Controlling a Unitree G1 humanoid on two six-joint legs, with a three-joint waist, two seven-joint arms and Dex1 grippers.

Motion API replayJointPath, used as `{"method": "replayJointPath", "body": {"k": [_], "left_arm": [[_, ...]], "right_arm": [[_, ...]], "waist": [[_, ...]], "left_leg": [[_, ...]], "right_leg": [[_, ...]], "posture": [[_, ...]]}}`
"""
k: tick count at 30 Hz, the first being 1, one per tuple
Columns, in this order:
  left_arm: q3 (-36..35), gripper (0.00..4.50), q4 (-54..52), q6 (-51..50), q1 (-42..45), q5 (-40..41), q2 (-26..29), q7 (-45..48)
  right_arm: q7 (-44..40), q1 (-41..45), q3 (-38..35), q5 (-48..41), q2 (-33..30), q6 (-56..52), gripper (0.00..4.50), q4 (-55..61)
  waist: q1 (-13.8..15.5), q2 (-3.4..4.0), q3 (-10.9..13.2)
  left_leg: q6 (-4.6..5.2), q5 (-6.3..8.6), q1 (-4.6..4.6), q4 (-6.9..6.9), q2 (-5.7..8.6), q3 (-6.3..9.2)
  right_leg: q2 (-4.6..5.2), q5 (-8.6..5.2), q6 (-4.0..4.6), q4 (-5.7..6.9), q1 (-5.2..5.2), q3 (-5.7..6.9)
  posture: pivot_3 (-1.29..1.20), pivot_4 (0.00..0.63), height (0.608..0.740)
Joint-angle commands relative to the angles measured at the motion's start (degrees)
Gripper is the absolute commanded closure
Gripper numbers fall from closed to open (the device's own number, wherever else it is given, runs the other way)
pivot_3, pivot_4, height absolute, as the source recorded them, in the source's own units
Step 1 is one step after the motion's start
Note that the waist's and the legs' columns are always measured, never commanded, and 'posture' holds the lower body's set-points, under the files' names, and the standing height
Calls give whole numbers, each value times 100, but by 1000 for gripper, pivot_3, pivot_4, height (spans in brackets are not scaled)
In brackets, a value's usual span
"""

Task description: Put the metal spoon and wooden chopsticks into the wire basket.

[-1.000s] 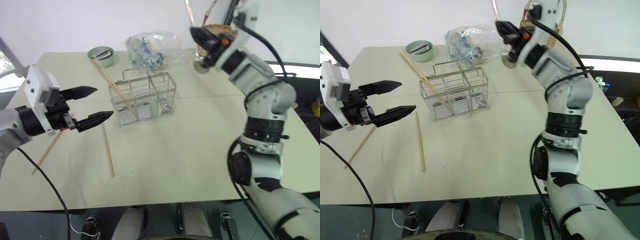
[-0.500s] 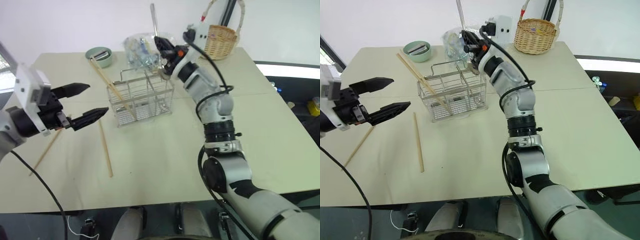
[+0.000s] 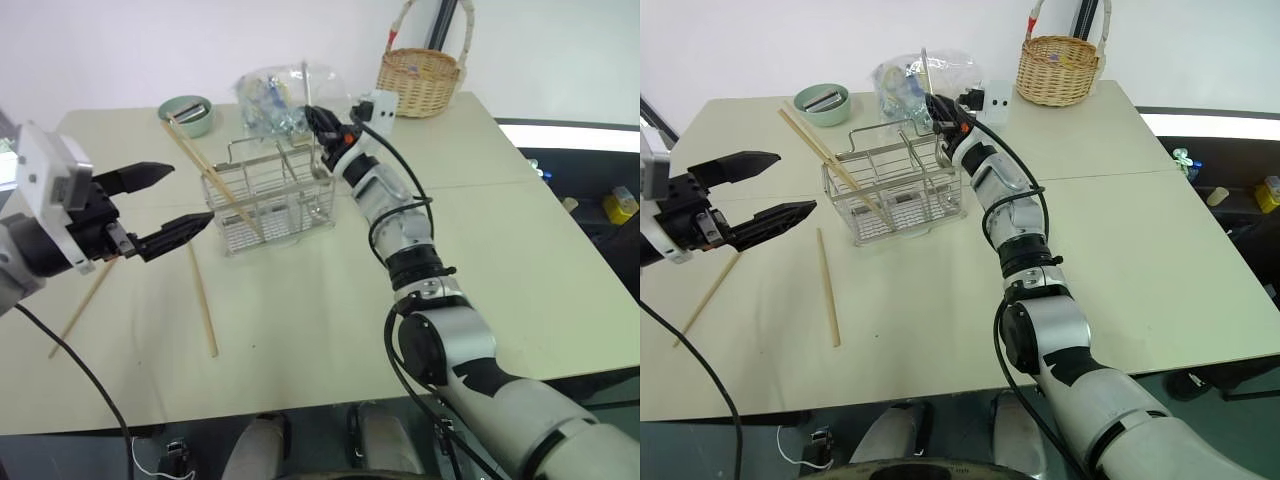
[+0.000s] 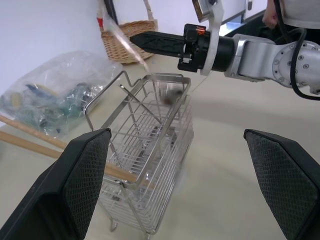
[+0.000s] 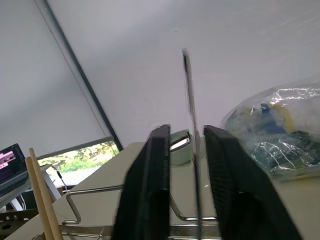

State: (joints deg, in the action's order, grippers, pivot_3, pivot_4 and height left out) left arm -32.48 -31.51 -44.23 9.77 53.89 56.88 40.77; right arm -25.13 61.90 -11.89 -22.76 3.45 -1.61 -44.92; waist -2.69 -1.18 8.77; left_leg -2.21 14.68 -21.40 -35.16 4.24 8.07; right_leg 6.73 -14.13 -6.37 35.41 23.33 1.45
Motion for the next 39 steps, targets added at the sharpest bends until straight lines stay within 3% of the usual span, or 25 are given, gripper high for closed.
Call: {"method": "replayJointPath", "body": {"k": [1, 4, 9, 13, 18, 25, 31, 39], "left_arm": [[-160, 0, -44, 48, 128, 36, 99, -36], [-107, 0, 6, 81, 153, 2, 89, -26], [-6, 0, 45, 105, 156, -47, 19, -50], [-22, 0, 178, 115, 22, -163, -43, -29], [-59, 0, 794, 175, 70, -484, 72, 82], [242, 0, 2634, 704, 166, -1567, 724, 740], [1222, 0, 4566, 1180, 728, -2537, 1047, 1290], [2163, 0, 6332, 1879, 1314, -3552, 855, 1662]], "right_arm": [[33, 261, -92, -23, -19, 217, 1479, -12], [35, 260, -115, -26, -119, 178, 37, 58], [-121, 130, -81, -110, -499, -215, 37, 703], [-746, -227, 117, -378, -1180, -1124, 37, 2109], [-2143, -896, 313, -1193, -2654, -2606, 37, 4127], [-3927, -2269, 316, -1825, -4627, -3371, 37, 5680], [-4019, -3233, 149, -1989, -5104, -3532, 37, 6298], [-3426, -3840, -181, -2201, -5134, -3838, 37, 6772]], "waist": [[2, 0, 0], [7, 0, 0], [18, 2, 1], [23, 1, 1], [33, 0, 0], [27, -20, -10], [81, -26, -14], [241, -35, -16]], "left_leg": [[0, 0, 0, 0, 0, 0], [0, 0, 0, 0, 0, 0], [-1, 0, -2, -2, 3, -1], [-1, 0, -4, 0, 3, 0], [0, 0, -6, 2, 2, -2], [2, 1, 1, -1, -8, -16], [1, 3, 0, 0, -12, -22], [-1, 4, -13, 1, -9, -23]], "right_leg": [[0, 1, 1, -1, 0, 0], [0, 1, 2, -1, 1, 0], [2, 1, 2, -3, 2, 0], [3, 1, 2, -4, -2, -1], [3, 1, 1, -12, -6, 0], [5, -1, 0, -22, -18, 5], [10, -11, 17, -30, -16, 4], [19, 0, 0, -34, -4, 2]], "posture": [[0, 150, 684], [0, 150, 684], [0, 150, 684], [0, 150, 684], [0, 150, 684], [0, 150, 684], [0, 150, 684], [0, 150, 684]]}}
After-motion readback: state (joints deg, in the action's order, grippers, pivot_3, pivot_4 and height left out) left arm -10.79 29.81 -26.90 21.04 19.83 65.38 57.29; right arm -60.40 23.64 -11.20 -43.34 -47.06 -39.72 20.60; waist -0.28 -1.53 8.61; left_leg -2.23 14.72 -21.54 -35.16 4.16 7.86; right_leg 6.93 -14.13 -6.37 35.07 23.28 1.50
